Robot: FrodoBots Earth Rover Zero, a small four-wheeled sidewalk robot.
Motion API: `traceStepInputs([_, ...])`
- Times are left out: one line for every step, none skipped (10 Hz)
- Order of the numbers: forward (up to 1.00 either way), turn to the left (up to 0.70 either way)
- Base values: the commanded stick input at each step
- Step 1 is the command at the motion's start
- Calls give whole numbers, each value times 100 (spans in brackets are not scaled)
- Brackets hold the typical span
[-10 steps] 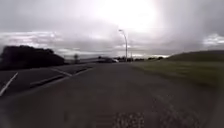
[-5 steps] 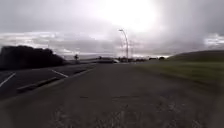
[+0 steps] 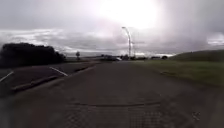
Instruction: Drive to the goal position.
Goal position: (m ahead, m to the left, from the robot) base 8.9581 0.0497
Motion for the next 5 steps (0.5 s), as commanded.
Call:
traceStepInputs([100, 0])
traceStepInputs([100, 0])
traceStepInputs([100, 0])
traceStepInputs([100, 0])
traceStepInputs([100, 0])
